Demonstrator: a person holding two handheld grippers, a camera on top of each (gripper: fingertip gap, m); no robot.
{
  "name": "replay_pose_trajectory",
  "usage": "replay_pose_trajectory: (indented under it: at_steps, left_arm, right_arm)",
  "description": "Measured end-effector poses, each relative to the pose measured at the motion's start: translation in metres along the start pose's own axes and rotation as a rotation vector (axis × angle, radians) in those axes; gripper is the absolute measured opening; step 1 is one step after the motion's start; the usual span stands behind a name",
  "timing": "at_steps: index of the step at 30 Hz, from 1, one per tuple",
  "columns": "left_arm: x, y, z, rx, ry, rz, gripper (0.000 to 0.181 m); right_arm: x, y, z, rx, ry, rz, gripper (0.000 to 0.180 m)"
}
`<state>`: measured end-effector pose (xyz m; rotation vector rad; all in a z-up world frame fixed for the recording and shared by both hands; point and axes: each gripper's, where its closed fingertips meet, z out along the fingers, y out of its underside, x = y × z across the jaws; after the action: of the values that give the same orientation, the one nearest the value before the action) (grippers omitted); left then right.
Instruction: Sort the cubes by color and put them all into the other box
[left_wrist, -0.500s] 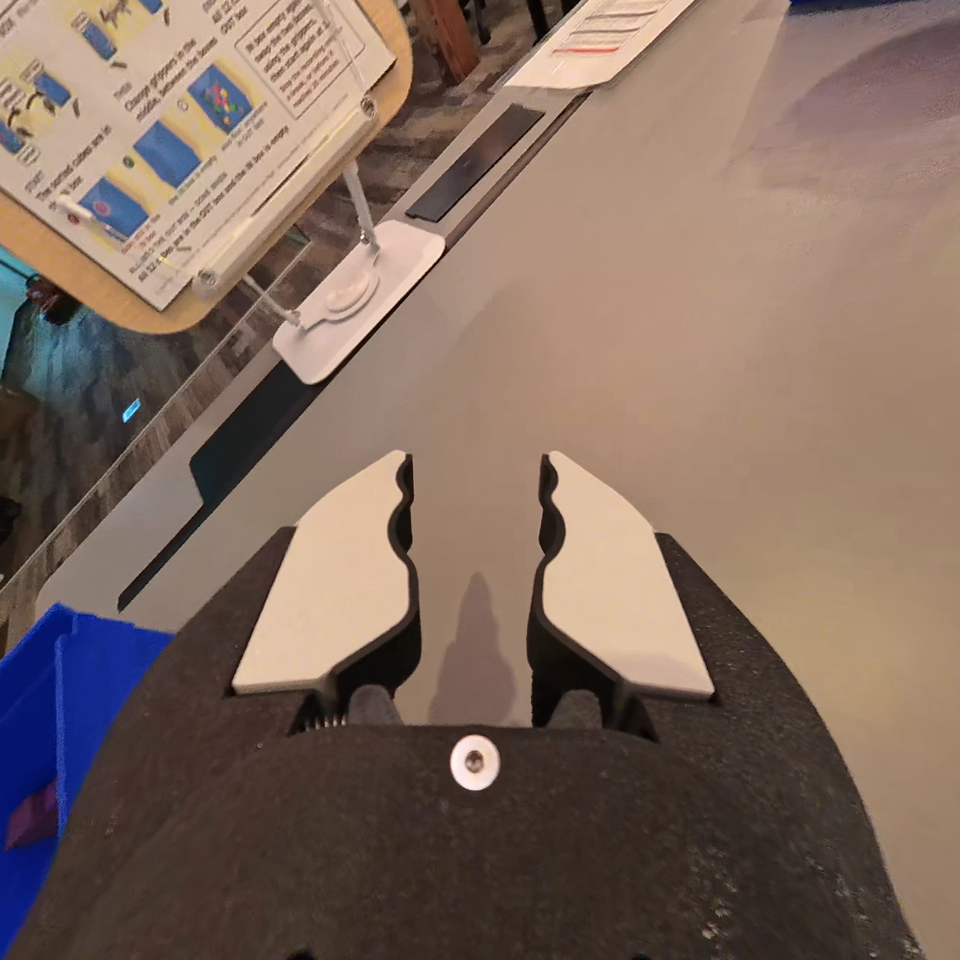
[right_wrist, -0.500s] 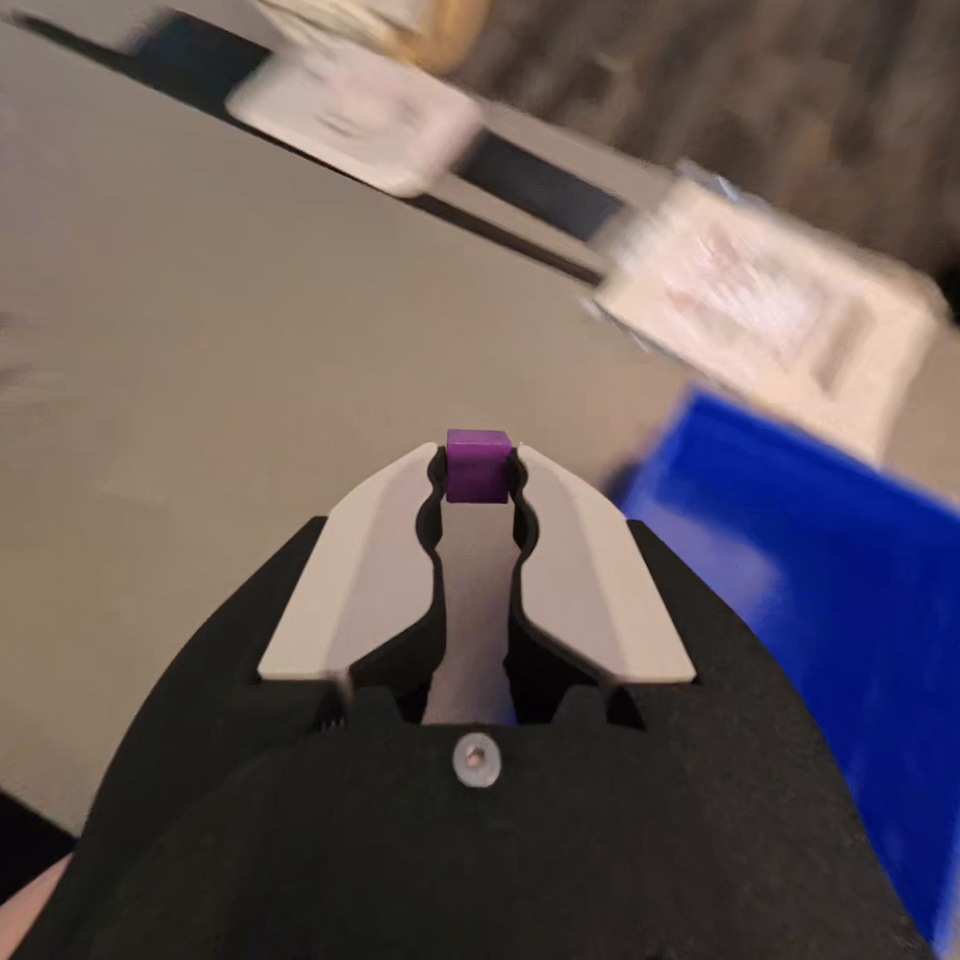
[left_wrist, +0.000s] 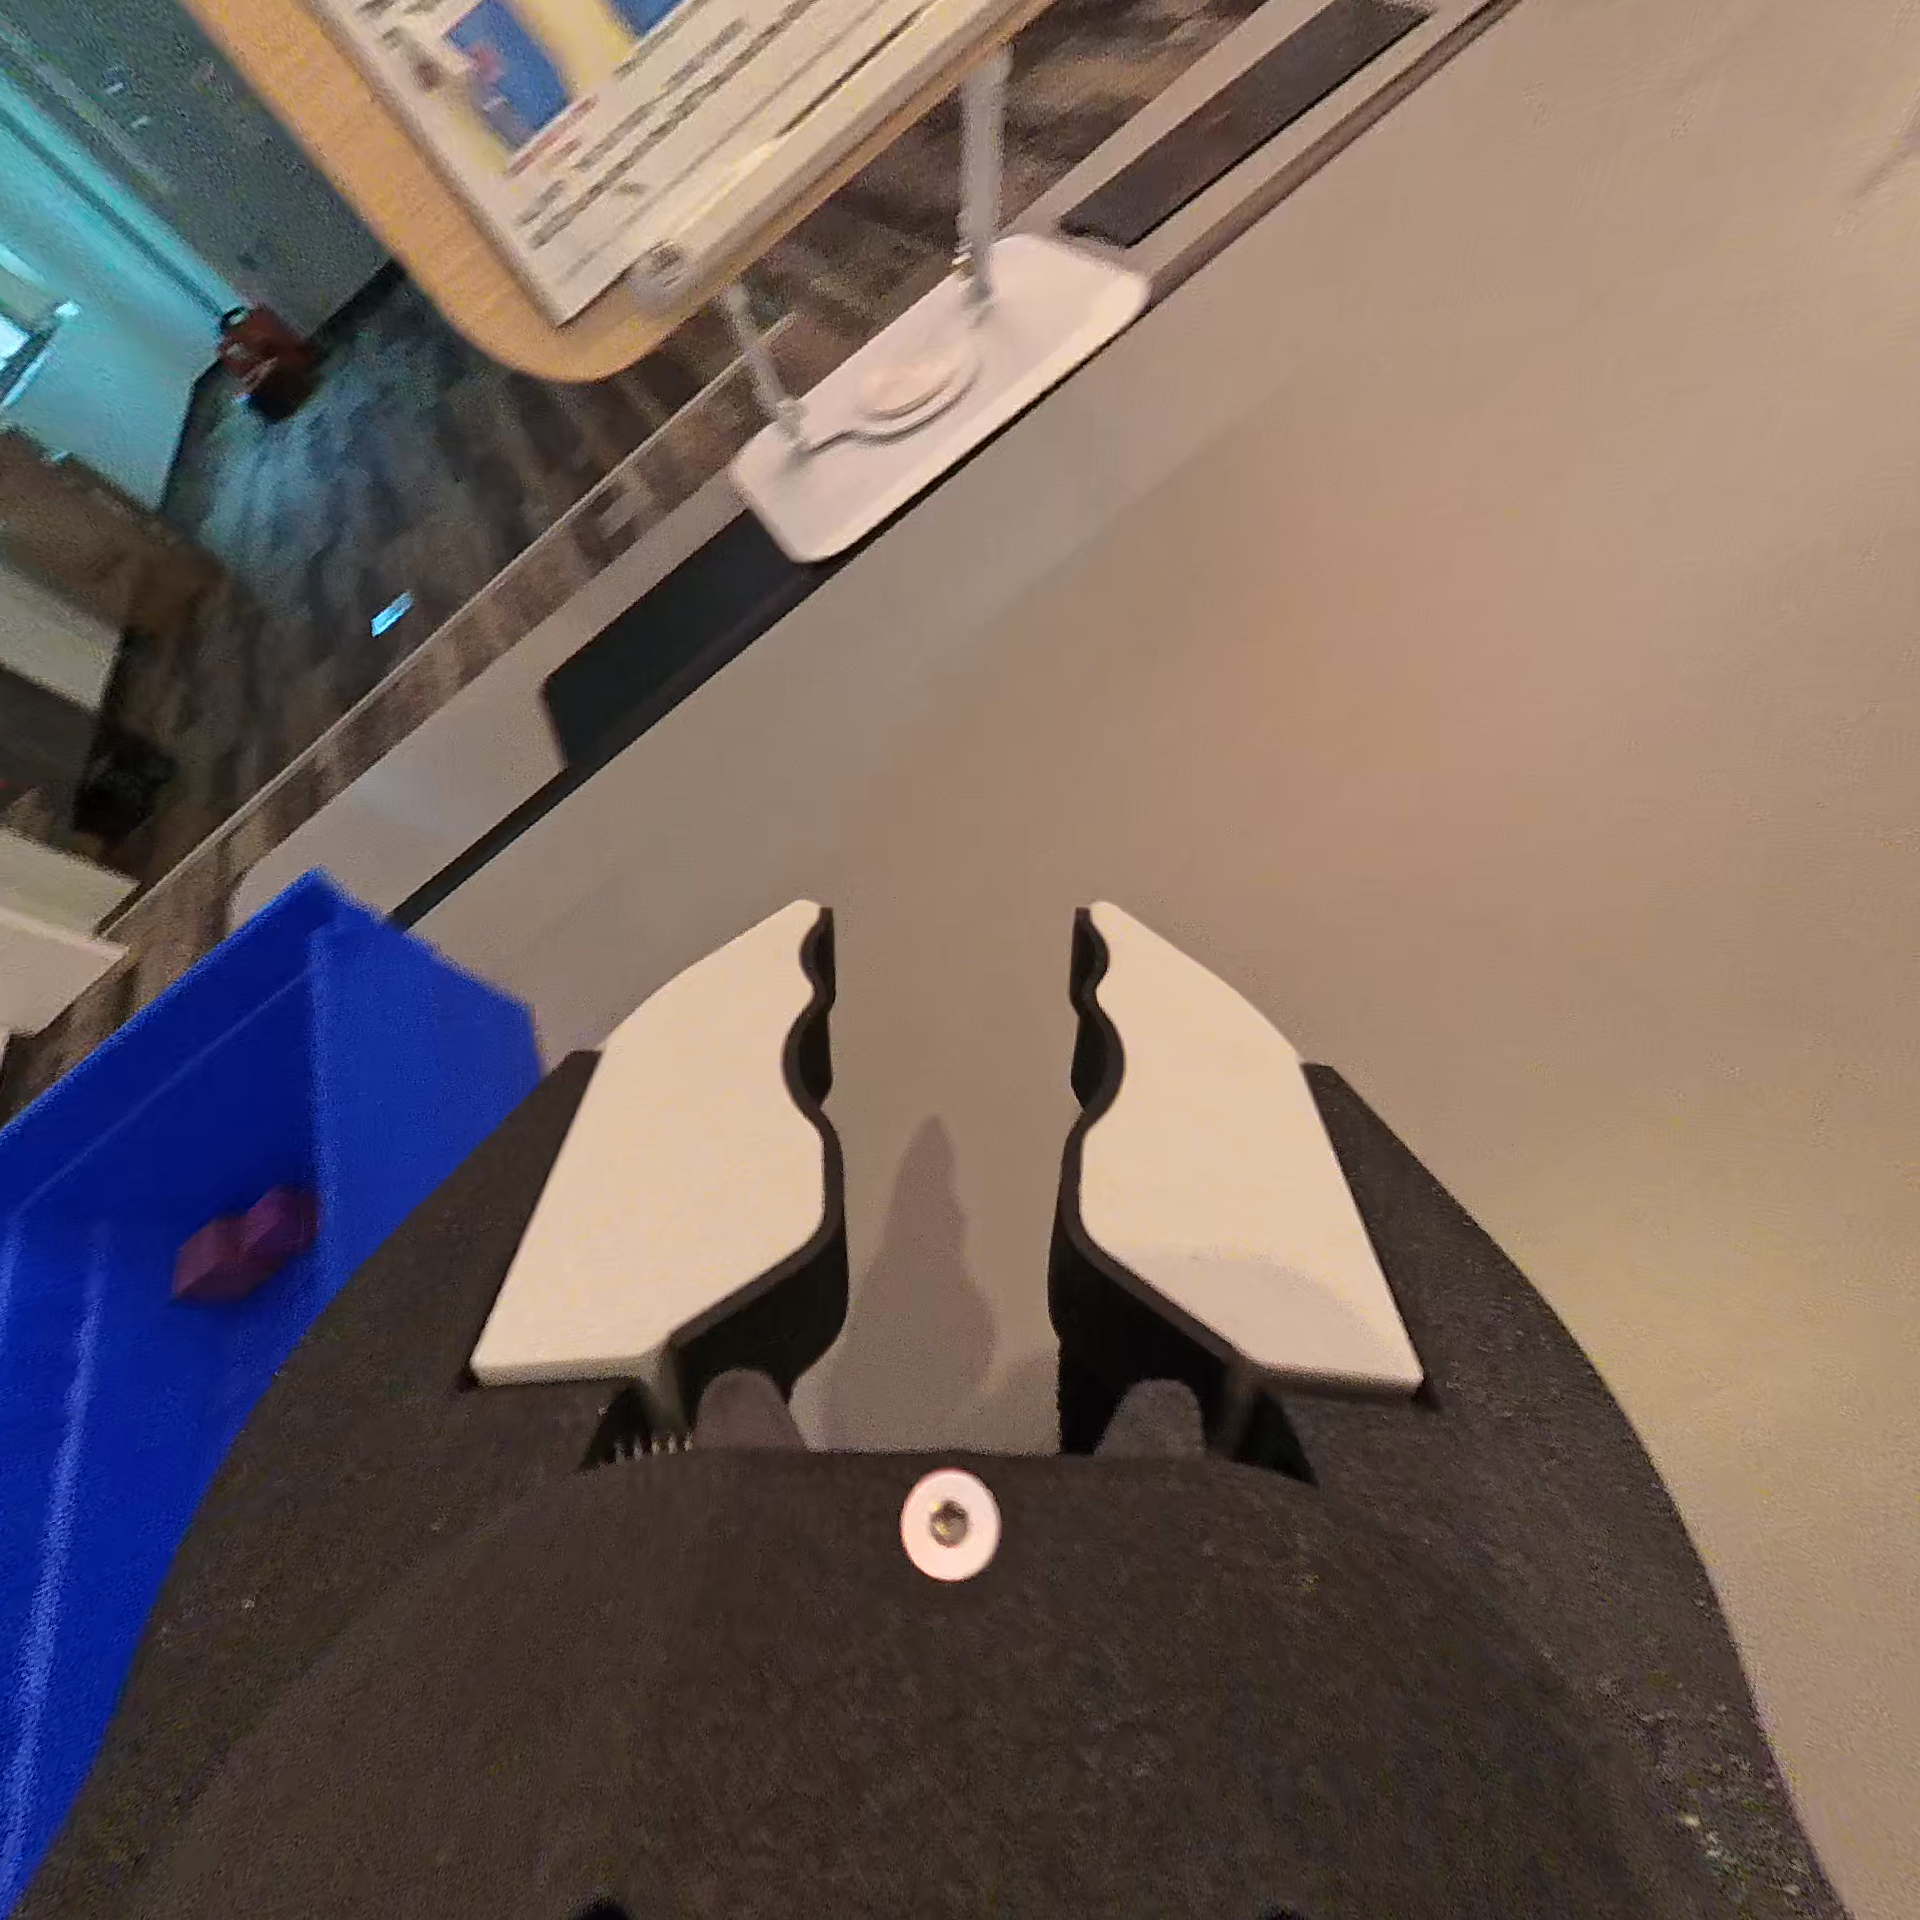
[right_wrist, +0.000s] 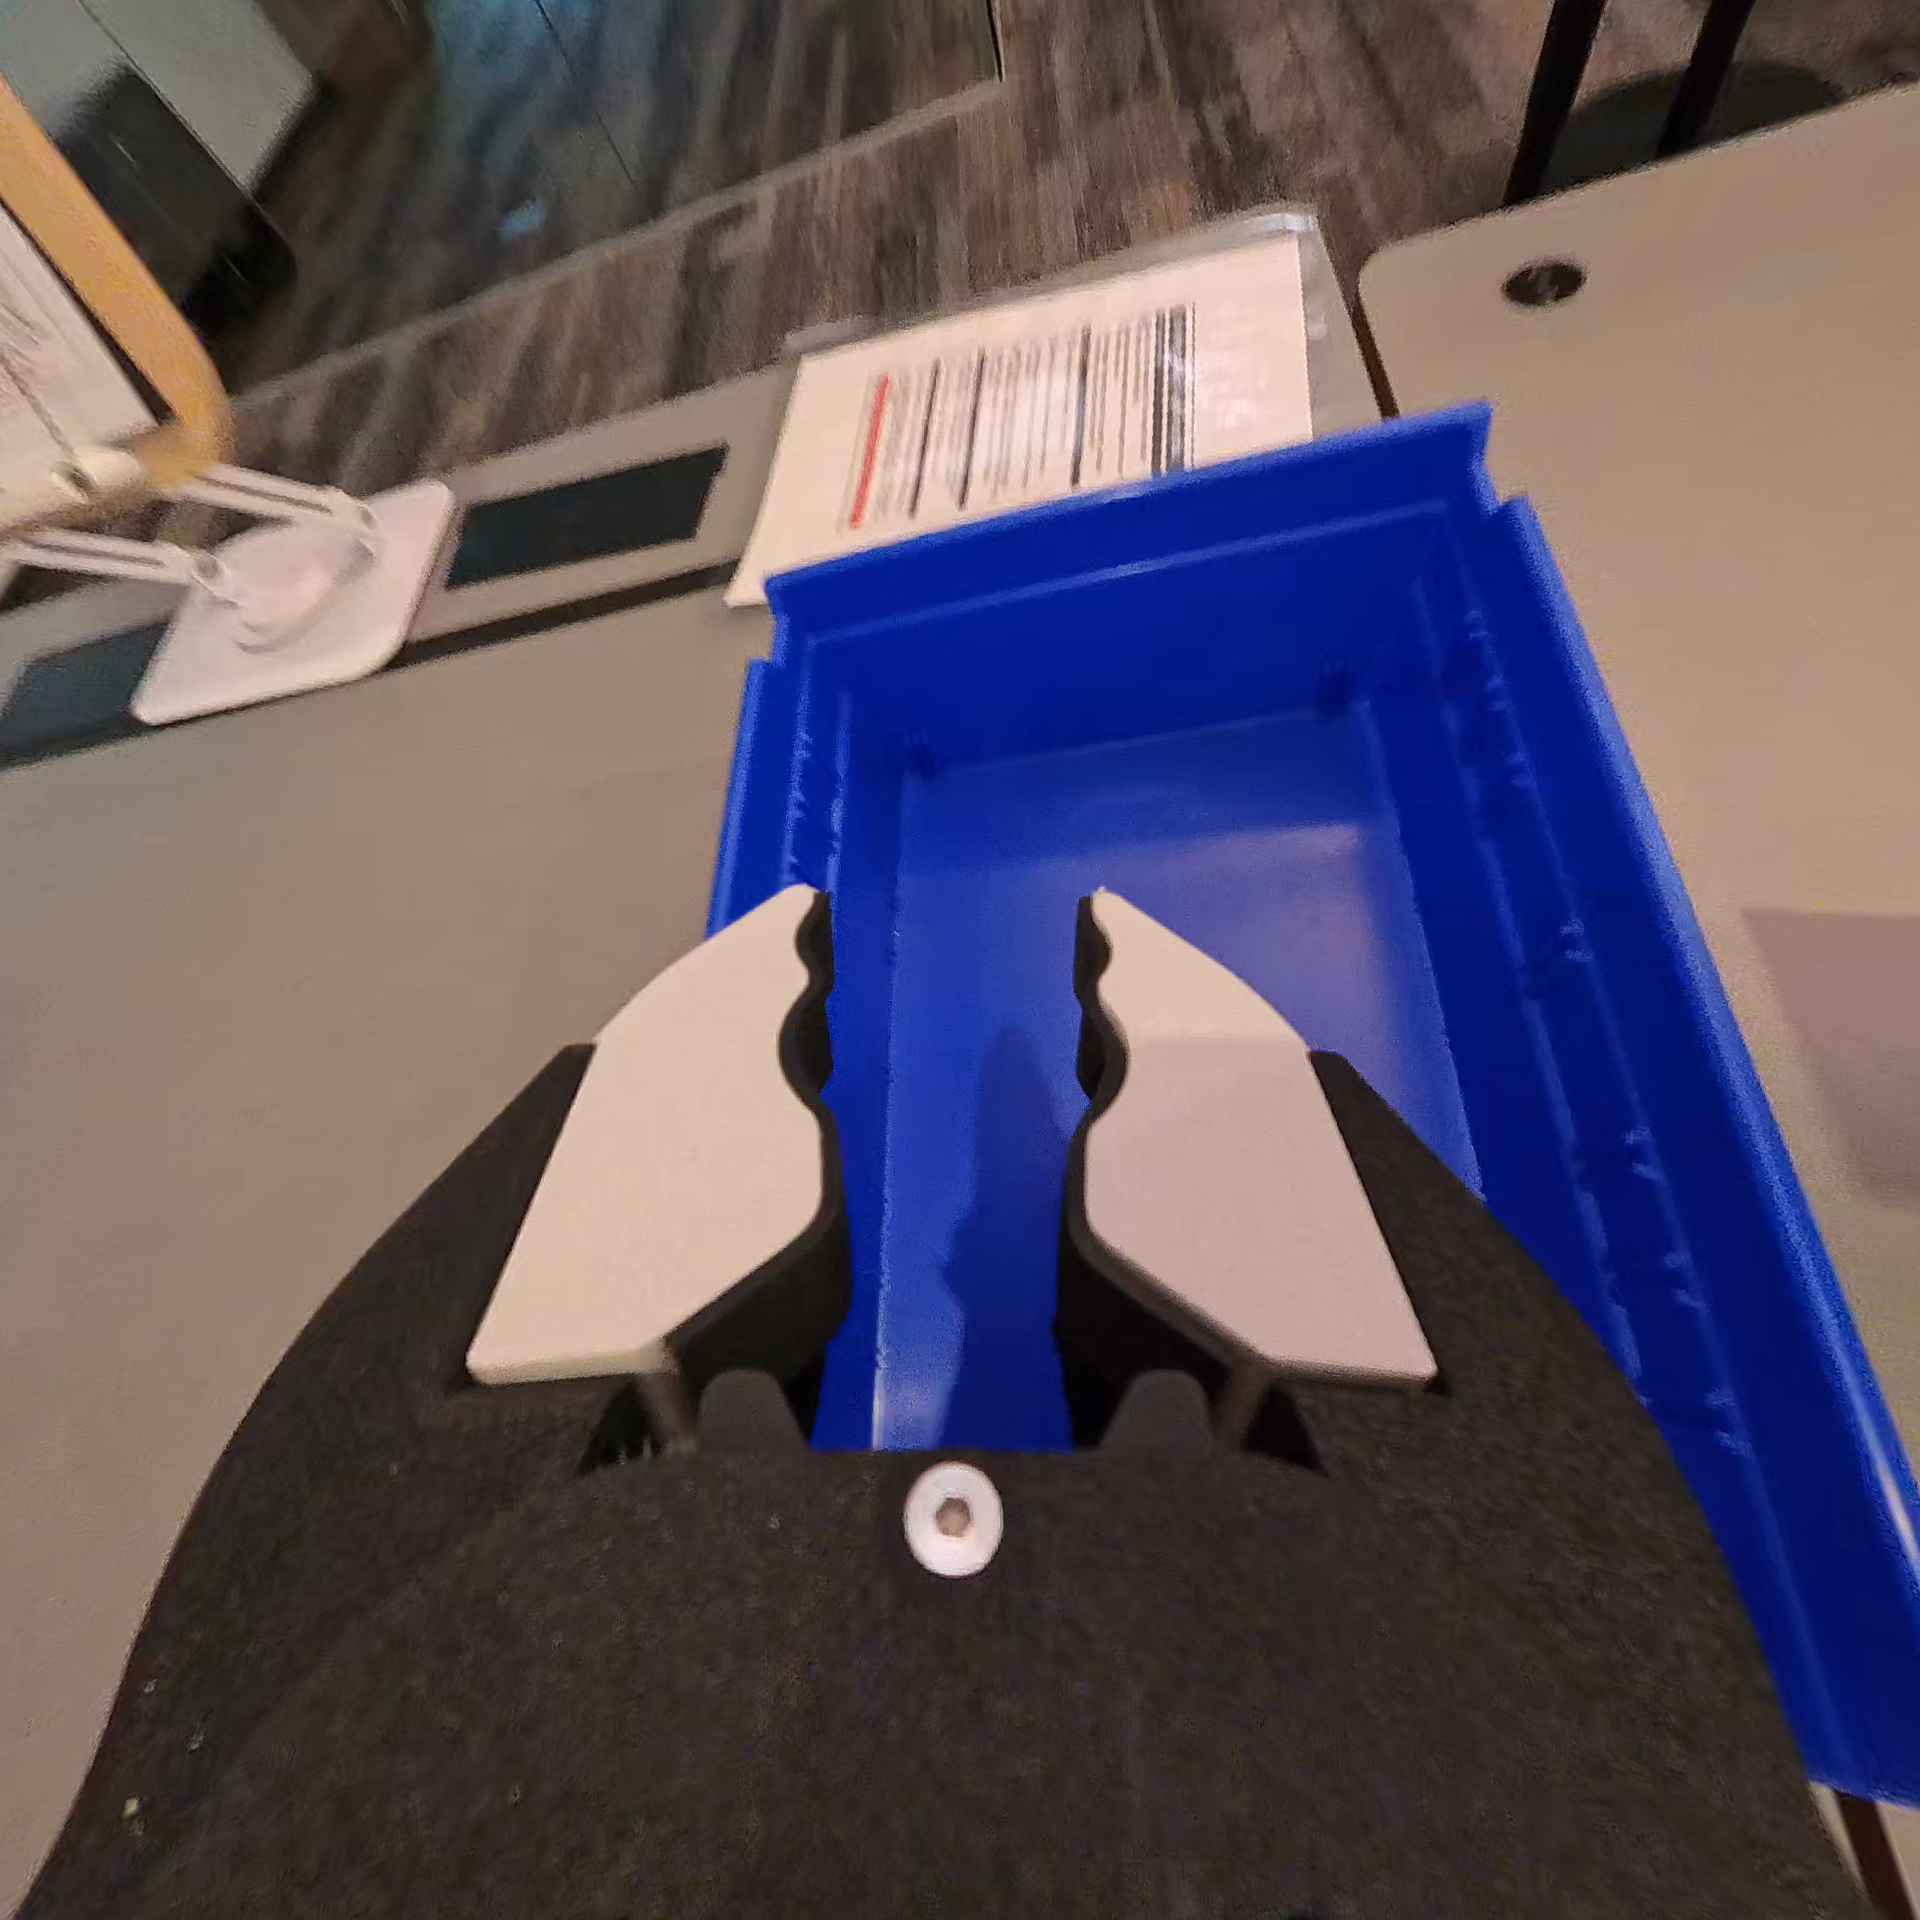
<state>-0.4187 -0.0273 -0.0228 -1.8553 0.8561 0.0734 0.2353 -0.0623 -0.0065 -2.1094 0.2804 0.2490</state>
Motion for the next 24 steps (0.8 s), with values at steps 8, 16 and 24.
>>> replay_pose_trajectory:
  at_steps: [8, 16, 24]
  left_arm:
    - [-0.181, 0.071, -0.041, -0.225, -0.382, -0.063, 0.041]
    - [-0.272, 0.177, 0.007, -0.435, -0.293, -0.336, 0.043]
    - [-0.285, 0.203, 0.089, -0.537, -0.245, 0.100, 0.042]
  right_arm:
    - [-0.029, -0.022, -0.015, 0.071, -0.023, -0.096, 0.044]
    - [-0.051, -0.026, 0.000, 0.026, -0.013, -0.217, 0.044]
    - [-0.076, -0.035, 0.008, 0.054, -0.055, -0.291, 0.044]
